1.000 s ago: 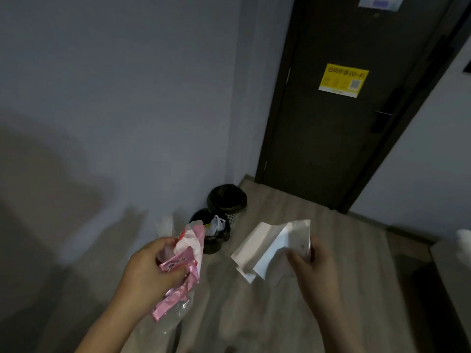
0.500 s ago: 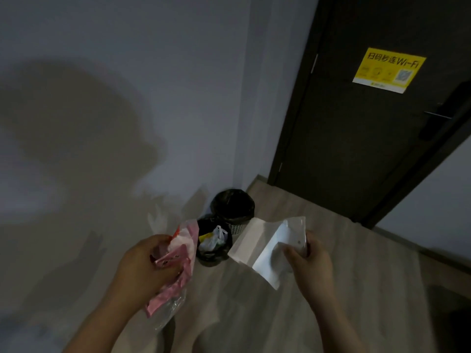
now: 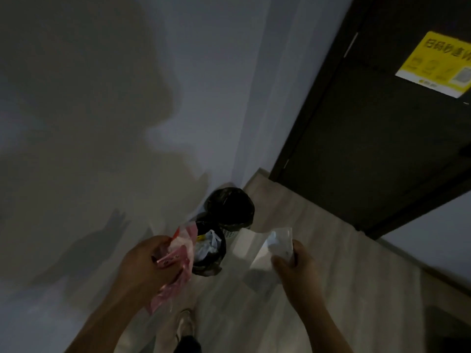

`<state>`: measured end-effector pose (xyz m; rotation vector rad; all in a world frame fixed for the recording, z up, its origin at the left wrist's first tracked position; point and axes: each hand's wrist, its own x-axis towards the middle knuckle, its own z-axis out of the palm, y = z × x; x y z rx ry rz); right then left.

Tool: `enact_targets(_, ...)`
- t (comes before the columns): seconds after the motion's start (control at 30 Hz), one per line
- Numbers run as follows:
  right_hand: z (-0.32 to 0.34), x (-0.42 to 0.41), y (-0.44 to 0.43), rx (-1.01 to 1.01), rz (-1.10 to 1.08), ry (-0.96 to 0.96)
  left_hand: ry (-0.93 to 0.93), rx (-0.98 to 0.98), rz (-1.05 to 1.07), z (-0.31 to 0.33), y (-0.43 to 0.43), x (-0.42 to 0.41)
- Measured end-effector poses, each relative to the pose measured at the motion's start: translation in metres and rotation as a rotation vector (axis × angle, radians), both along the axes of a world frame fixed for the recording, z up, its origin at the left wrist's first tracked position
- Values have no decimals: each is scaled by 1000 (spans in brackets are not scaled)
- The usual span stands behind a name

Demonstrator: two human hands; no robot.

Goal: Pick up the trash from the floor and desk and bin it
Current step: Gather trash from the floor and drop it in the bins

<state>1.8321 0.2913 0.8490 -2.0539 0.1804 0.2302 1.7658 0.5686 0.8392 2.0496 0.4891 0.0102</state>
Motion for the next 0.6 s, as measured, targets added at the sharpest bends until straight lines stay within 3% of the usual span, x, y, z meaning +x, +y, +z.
enact_targets(0.43,-96,152,66,-80,114,227,192,100,-49,-69,45,128)
enact_targets(0.6,-165,200,81,-69,151,365,393,163,3,-117,43,153)
